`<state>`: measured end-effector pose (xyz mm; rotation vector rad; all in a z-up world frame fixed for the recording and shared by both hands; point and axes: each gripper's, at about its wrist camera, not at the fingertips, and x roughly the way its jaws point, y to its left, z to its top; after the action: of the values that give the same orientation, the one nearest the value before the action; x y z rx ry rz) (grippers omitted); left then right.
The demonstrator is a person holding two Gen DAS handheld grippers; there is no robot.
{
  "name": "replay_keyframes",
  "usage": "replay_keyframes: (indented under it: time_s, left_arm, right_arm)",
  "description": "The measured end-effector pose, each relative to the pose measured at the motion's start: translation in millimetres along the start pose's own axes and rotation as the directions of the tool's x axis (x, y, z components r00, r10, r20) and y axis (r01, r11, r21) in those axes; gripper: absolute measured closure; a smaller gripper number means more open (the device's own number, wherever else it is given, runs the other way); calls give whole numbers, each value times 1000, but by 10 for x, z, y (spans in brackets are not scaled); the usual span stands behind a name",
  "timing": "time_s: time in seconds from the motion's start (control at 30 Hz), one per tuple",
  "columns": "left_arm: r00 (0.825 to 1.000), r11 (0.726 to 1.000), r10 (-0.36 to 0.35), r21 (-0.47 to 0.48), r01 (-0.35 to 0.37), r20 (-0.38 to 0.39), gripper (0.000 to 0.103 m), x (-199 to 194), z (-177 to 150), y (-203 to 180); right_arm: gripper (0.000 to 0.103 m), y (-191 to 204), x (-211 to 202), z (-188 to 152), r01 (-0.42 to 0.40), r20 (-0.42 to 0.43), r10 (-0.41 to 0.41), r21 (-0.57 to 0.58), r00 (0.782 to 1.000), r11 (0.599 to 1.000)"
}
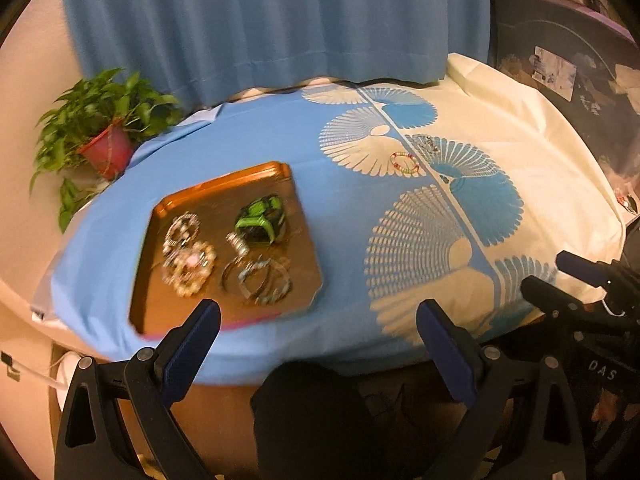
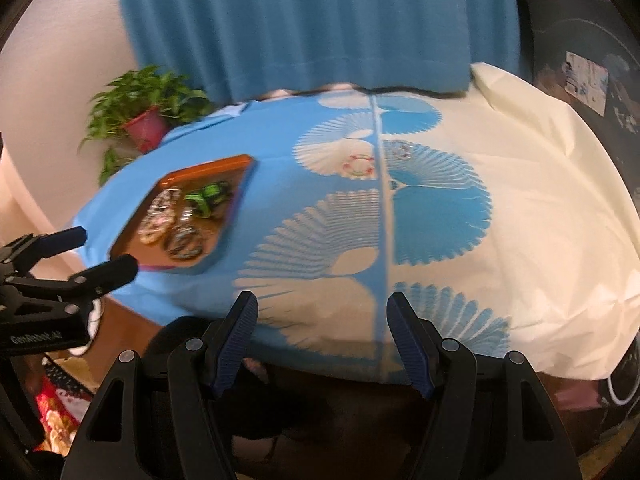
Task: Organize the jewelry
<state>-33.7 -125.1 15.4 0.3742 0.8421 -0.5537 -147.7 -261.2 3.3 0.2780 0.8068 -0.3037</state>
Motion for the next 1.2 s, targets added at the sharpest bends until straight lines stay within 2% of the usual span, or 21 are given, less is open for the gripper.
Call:
replay_keyframes:
  time_s: [0.27, 0.4, 0.5, 0.63, 0.87, 0.93, 1.0, 1.07, 1.1, 1.13, 1.17, 1.2]
  left_arm:
    - [1000, 999, -22, 25, 22, -8, 6, 778, 748, -219]
    - [996, 995, -90, 48, 91, -22, 6, 1265, 1161, -354]
    - [985, 985, -152, 64, 157, -80, 6, 1686, 1418, -458]
    - [965, 975, -209, 39, 218, -161, 8, 2199, 1620, -571]
    - [955, 974, -197, 65, 216, -221, 17, 2640, 1736, -686]
    - [950, 972, -198, 78, 222, -241, 25, 2721, 1756, -711]
    - [954, 970, -197, 97, 224, -228, 28, 2733, 1760, -753]
    - [953, 962, -219, 116, 246, -209, 39, 2698, 1746, -787]
    - [951, 954, -238, 137, 266, -195, 62, 2657, 1736, -816]
    - [947, 946, -255, 154, 286, -193, 95, 2632, 1739, -840]
    - [946, 945, -256, 155, 289, -199, 99, 2627, 1748, -846]
    - [943, 945, -261, 142, 293, -208, 99, 2633, 1760, -837]
  right_arm:
    - [35, -625, 570, 467, 96, -33, -95, 31, 995, 995]
    - [35, -931, 967, 806, 101, -36, -99, 55, 994, 993]
    - [35, -1141, 1298, 1087, 86, -42, -84, 68, 996, 994]
    - [35, -1300, 1760, 1472, 86, -55, -84, 36, 995, 996]
    - [35, -1357, 2458, 1910, 81, -98, -82, -19, 992, 997]
    - [35, -1356, 2634, 1974, 96, -109, -100, -40, 989, 995]
    - [34, -1356, 2756, 2007, 108, -108, -114, -63, 988, 992]
    - [33, -1316, 2823, 2013, 124, -86, -133, -110, 987, 986]
    - [34, -1307, 2828, 1999, 122, -75, -131, -117, 989, 986]
    - [39, -1301, 2826, 1985, 118, -69, -126, -114, 990, 987]
    - [48, -1271, 2812, 1973, 109, -60, -118, -130, 991, 985]
    - [76, -1209, 2790, 1958, 84, -51, -94, -166, 994, 983]
